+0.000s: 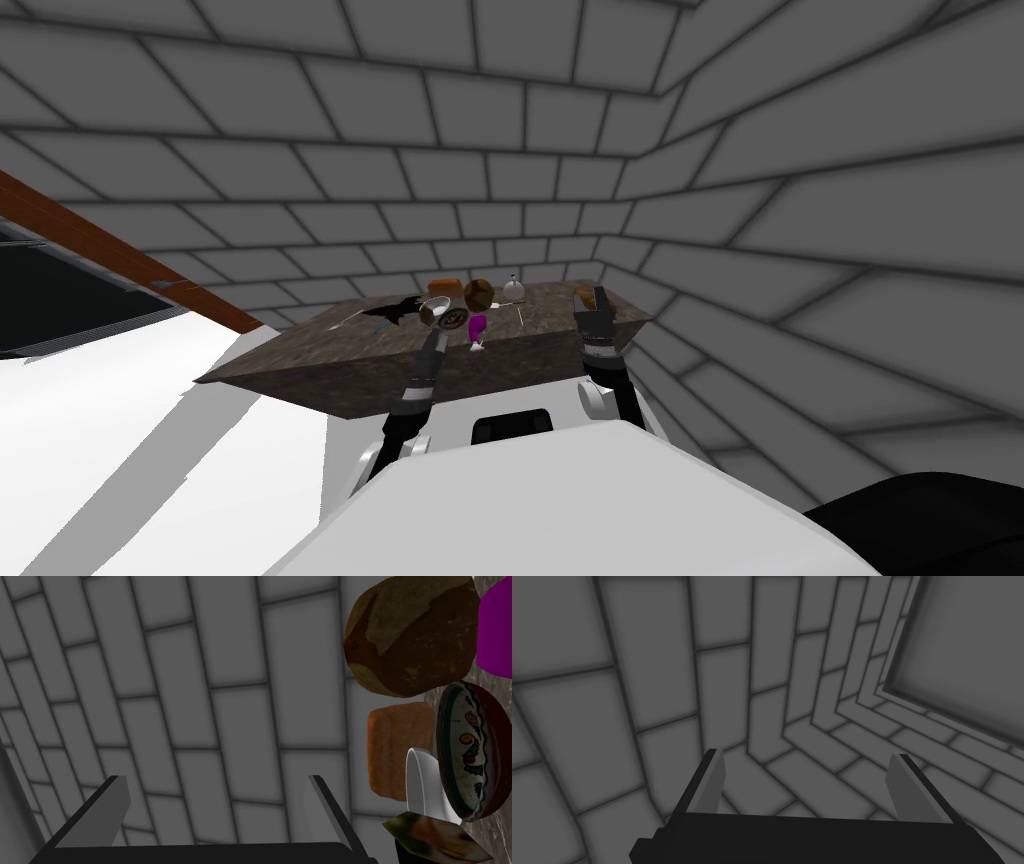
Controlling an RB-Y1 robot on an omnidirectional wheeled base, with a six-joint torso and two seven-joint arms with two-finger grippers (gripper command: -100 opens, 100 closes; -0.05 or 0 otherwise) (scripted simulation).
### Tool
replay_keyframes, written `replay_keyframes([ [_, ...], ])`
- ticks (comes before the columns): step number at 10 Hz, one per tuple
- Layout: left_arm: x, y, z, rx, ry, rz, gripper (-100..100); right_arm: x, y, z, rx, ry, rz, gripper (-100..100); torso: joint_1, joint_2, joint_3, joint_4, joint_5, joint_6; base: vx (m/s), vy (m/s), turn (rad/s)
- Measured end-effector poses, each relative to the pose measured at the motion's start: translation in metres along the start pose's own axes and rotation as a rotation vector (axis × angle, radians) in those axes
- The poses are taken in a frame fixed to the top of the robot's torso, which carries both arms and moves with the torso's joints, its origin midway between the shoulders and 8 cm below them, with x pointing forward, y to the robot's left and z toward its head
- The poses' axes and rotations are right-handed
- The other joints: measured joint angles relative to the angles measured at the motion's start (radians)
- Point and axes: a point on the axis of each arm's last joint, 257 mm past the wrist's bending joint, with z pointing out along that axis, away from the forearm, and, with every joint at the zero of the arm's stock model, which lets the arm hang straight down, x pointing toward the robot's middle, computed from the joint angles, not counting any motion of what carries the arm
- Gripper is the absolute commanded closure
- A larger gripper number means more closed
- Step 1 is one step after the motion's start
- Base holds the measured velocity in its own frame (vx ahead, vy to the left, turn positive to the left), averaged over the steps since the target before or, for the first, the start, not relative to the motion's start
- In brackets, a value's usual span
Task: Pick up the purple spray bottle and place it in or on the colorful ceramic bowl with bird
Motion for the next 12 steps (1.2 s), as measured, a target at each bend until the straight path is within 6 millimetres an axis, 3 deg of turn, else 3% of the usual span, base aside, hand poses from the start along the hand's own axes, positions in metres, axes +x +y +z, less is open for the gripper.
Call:
replay_keyframes([
  [4,0.015,0.061,-0.014,-0.141,0.035,-0.001,-100,0.000,0.000,0.000,0.000,0.000,0.000,0,-0.002,-0.002,-0.001,0.000,0.000,0.000,-0.031,0.006,-0.032],
  [12,0.034,0.134,-0.043,-0.301,0.065,-0.003,-100,0.000,0.000,0.000,0.000,0.000,0.000,0,-0.003,-0.005,-0.003,-0.001,-0.001,0.000,-0.002,-0.014,-0.010],
])
